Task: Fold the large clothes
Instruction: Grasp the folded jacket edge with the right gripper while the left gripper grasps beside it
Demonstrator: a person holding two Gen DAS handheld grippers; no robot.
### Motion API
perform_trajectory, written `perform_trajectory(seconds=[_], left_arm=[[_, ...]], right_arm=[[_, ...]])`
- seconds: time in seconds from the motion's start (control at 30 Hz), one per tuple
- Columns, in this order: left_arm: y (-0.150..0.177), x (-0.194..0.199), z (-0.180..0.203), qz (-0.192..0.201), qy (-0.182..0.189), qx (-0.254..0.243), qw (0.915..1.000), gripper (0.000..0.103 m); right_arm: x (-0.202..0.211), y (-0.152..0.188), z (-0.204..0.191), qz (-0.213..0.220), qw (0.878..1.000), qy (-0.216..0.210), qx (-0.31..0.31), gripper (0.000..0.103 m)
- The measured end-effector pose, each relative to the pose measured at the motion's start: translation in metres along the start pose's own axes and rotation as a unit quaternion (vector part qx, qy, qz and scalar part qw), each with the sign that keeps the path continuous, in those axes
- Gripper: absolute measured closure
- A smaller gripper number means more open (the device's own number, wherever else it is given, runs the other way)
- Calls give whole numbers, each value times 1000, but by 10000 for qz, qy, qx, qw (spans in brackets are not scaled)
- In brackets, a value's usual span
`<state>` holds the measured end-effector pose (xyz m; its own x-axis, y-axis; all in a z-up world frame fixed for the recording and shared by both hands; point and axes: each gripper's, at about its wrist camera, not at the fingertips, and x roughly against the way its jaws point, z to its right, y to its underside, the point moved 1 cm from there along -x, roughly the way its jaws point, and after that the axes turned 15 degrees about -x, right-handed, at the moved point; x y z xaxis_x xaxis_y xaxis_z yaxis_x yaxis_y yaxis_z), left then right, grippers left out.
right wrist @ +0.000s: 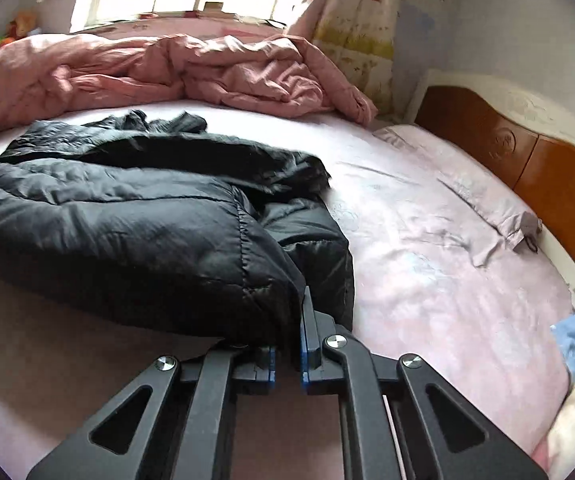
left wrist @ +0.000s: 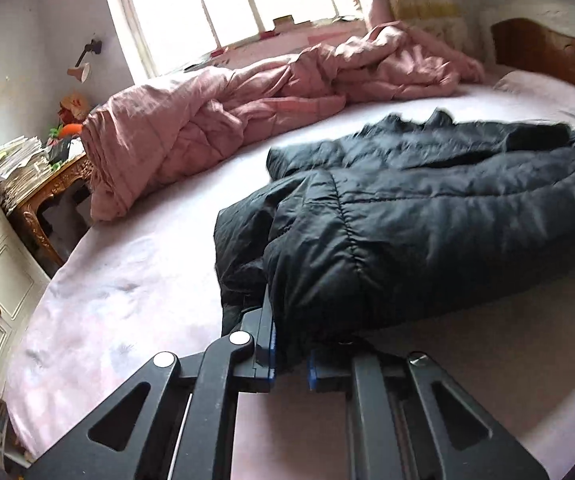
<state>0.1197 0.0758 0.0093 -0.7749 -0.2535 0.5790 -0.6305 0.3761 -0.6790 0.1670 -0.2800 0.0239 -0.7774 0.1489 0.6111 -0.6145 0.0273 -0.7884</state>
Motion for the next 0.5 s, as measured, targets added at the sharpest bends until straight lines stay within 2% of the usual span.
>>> perform_trajectory(seconds=[0.17, 0.3, 0.37, 0.43, 0.5], left_arm=[[16, 54, -13, 200, 389, 168, 9989, 92], [13, 72, -26, 244, 692, 312, 9968, 92], [-1, 69, -37, 302, 801, 456, 9953, 92], [-19, 56, -45, 335, 762, 539, 9951, 92], [-44, 26, -57, 226, 780, 675, 9944, 91]], right_arm=[[56, 13, 17, 17, 9991, -409, -76, 94], [81, 4, 37, -99, 9952, -916, -335, 94], [86, -11, 40, -86, 9926, -1122, -456, 94], [82, -31, 38, 23, 9928, -1073, -523, 94], [61, -62, 27, 104, 9947, -877, -531, 94]])
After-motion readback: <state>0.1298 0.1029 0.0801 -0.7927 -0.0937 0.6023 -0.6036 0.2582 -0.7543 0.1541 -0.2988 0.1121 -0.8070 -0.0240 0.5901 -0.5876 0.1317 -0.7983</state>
